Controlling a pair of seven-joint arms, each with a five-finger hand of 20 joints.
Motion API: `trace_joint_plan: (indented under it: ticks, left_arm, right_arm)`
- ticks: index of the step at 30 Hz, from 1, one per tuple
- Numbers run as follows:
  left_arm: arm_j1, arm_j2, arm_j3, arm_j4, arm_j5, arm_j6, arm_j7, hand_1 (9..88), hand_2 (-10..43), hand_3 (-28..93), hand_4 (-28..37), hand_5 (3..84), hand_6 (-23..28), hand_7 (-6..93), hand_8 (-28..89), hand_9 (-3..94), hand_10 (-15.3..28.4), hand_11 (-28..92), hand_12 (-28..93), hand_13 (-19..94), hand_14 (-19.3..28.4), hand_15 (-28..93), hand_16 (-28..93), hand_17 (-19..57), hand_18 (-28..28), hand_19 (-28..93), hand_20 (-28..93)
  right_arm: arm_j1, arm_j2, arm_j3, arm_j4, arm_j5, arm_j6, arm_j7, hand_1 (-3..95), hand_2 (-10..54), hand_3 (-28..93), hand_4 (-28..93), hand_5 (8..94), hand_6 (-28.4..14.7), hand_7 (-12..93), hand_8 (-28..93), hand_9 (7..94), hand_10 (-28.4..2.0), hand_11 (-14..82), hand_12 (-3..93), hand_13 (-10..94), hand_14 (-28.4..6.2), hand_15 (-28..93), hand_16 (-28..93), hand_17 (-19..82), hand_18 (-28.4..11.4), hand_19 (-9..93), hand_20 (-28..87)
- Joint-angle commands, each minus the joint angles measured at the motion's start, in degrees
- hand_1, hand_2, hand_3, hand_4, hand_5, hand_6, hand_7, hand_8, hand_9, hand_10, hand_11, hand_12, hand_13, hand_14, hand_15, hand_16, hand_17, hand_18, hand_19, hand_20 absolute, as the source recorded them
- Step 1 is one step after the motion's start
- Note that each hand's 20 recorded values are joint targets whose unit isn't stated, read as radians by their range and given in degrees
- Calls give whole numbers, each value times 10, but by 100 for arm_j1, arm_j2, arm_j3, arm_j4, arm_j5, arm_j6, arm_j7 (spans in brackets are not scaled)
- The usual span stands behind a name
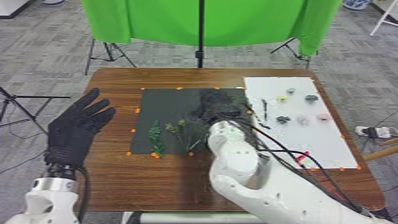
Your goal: Arrange flowers
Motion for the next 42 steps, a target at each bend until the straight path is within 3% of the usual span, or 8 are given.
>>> trace_joint_plan:
  ticks: [1,9,21,27,34,36,39,42]
  left_arm:
    - [222,18,-9,19,-105,127,128,241,54,810,-229,401,102,115,-87,355,201,240,112,268,281,505,-82,-88,262,541,134]
    - [315,46,26,1,-132,158,232,243,54,808,-231,400,102,116,-88,355,201,240,112,269,280,506,-83,-88,262,542,135]
    - [236,-8,56,-23,-87,147,111,242,55,808,-230,399,102,116,-87,356,202,241,112,268,280,505,-82,-88,261,541,135]
    - [185,-89,43,-11,-53,115,-29,242,55,808,-230,399,102,116,-87,357,203,241,112,269,280,506,-82,-88,261,541,135]
    - [154,-111,30,-13,-41,95,-88,242,56,807,-231,399,102,117,-88,357,202,242,112,269,281,506,-83,-87,261,542,135]
    - [107,-118,42,0,-42,88,-99,242,56,807,-230,399,102,117,-88,357,202,243,112,269,281,506,-83,-87,261,542,135]
    - [131,-112,35,-13,-43,104,-79,242,57,806,-230,399,101,117,-88,358,203,243,112,269,280,506,-83,-88,261,542,135]
    - [178,-110,18,-28,-51,121,-61,242,56,807,-230,399,102,117,-87,358,203,243,111,268,281,507,-83,-87,261,542,135]
  right_arm:
    - [-336,1309,1251,-186,761,561,754,324,-40,751,-236,646,-51,121,-109,778,-172,394,176,705,-149,737,145,349,-282,932,449]
    - [-485,1348,1424,228,1095,-74,1038,346,-59,746,-240,611,-58,111,-107,749,-179,475,182,702,-147,785,138,357,-282,932,494]
    - [2,644,994,862,1261,-1158,1150,326,-64,739,-243,536,-71,95,-103,726,-188,501,188,713,-138,804,140,368,-281,932,525]
    - [307,292,709,1338,1379,-1496,1377,319,-79,725,-247,508,-83,79,-96,705,-202,544,194,712,-144,829,138,368,-283,932,542]
    - [517,284,-8,1847,1032,-1567,1399,360,-94,719,-254,605,-74,107,-102,729,-187,564,192,727,-133,831,133,384,-284,932,549]
    - [543,355,-156,1940,996,-1491,1413,413,-95,735,-277,712,-50,179,-110,744,-166,572,192,736,-124,821,136,389,-276,932,537]
    - [518,475,-249,1990,938,-1348,1416,512,-95,668,-282,796,-44,253,32,775,-141,548,221,748,-112,807,144,400,-267,932,525]
    - [523,664,-355,1981,727,-1162,1379,565,-95,649,-283,853,-34,273,79,827,-121,502,248,772,-102,788,155,414,-262,932,529]
